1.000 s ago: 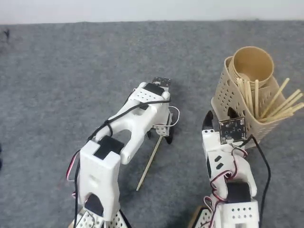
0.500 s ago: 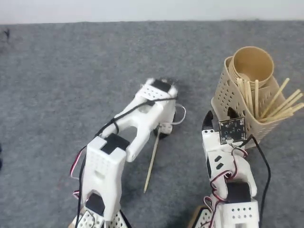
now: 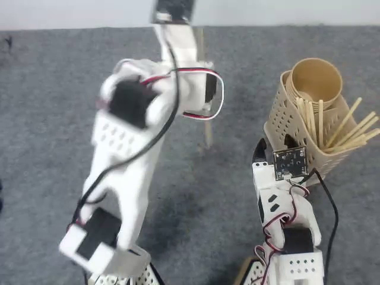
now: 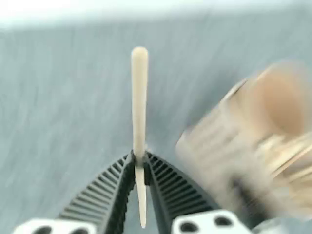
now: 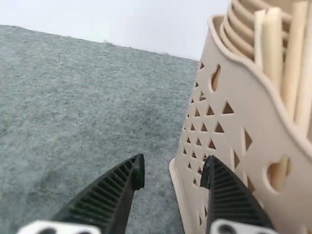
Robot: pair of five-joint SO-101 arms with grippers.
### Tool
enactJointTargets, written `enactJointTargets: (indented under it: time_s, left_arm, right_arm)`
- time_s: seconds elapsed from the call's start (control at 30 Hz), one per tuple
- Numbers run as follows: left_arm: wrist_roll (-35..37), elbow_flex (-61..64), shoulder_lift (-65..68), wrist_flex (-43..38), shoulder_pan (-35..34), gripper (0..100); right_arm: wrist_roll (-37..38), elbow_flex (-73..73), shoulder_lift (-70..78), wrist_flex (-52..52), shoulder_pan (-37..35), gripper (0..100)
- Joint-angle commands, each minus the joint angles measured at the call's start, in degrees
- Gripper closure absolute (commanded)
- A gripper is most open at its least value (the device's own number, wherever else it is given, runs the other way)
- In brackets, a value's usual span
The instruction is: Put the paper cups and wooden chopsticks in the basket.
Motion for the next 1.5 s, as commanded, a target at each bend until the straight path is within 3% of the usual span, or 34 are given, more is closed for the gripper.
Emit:
enactJointTargets:
  time_s: [0.0, 0.17, 0.37, 0.67, 0.83, 0.93, 1.13, 1.33, 1.47]
  left_arm:
    - [8.18, -5.05, -7.3, -13.1, 4.48, 99]
    - [10.55, -5.14, -8.35, -26.55, 14.24, 99]
    - [4.84, 1.01, -4.75, -38.24, 24.88, 99]
    - [3.52, 14.9, 1.67, -43.87, 26.81, 99]
    - [-2.64, 15.52, 3.6, -47.3, 26.64, 98]
    - [-3.34, 15.52, 3.6, -46.95, 26.99, 94]
    - [-0.35, 15.25, 3.52, -41.49, 26.73, 74]
    - [-0.09, 12.97, 1.32, -36.13, 26.02, 73]
    - [0.0, 8.92, -5.71, -25.76, 18.46, 73]
  right_arm:
    - [0.62, 0.62, -0.48, -0.66, -0.66, 79.0]
    - [1.67, 0.97, -0.48, -0.66, -2.24, 79.0]
    - [3.78, 0.97, -0.48, -0.57, -2.42, 79.0]
    - [3.87, 0.88, -0.48, -0.66, -2.42, 79.0]
    - [3.87, 0.7, -0.48, -0.66, -2.33, 79.0]
    - [3.87, 0.62, -0.48, -0.66, -2.33, 79.0]
    - [3.87, 0.62, -0.48, -0.66, -2.33, 79.0]
    - [3.87, 0.79, -0.48, -0.66, -2.33, 79.0]
    - [3.87, 0.97, -0.48, -0.66, -2.33, 79.0]
